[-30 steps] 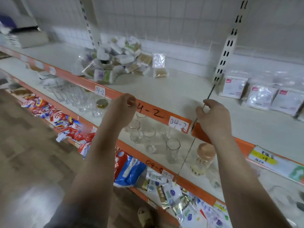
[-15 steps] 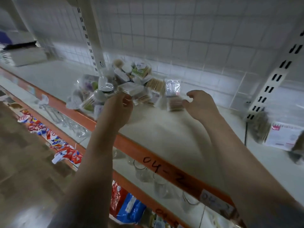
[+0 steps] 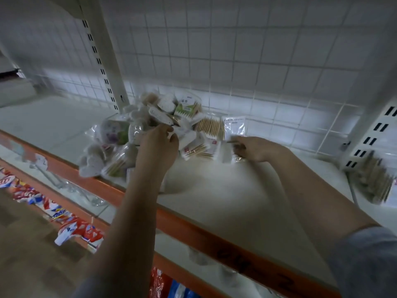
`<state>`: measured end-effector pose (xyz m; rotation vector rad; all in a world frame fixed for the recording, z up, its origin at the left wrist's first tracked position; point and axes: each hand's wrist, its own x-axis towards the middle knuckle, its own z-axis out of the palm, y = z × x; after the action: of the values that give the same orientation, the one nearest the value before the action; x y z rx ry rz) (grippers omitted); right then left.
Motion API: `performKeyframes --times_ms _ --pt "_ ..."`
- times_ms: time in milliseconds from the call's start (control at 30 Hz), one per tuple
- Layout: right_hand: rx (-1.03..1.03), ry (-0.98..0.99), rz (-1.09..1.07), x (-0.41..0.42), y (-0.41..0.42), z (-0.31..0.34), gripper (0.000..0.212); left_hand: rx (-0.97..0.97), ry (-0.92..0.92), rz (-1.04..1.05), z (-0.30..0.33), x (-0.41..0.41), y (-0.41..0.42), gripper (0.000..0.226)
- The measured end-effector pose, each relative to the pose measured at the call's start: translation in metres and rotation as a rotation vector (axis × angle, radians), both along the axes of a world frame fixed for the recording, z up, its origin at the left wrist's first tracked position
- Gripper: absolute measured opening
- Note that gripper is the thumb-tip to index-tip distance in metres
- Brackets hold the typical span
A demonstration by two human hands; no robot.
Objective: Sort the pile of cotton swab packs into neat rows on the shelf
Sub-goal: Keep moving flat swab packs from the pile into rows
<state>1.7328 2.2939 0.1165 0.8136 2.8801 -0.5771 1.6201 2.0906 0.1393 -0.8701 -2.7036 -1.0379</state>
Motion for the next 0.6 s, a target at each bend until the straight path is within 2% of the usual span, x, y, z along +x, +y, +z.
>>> performKeyframes --times_ms 167,233,267,333,600 --pt "0.084 -0.097 -0.015 0.0 0.001 0.007 0.044 -0.148 -0.001 -0.085 -0.003 -0.015 0.017 0.037" --pt "0.082 -0.096 -0.052 0.001 0.0 0.006 0.02 -0.221 0.001 -0.097 -0.004 -0.017 0.021 0.037" --pt "0.056 -0.075 -0.072 0.003 -0.001 0.005 0.017 -0.241 -0.015 -0.096 -0.005 -0.019 0.023 0.037" --pt "-0.004 -0.044 -0.132 0.009 -0.003 0.006 0.036 -0.252 -0.033 -0.095 -0.006 -0.02 0.026 0.037" --pt "-0.06 0.073 -0.317 0.04 -0.011 0.02 0.057 -0.264 -0.07 -0.072 -0.017 -0.029 0.031 0.052"
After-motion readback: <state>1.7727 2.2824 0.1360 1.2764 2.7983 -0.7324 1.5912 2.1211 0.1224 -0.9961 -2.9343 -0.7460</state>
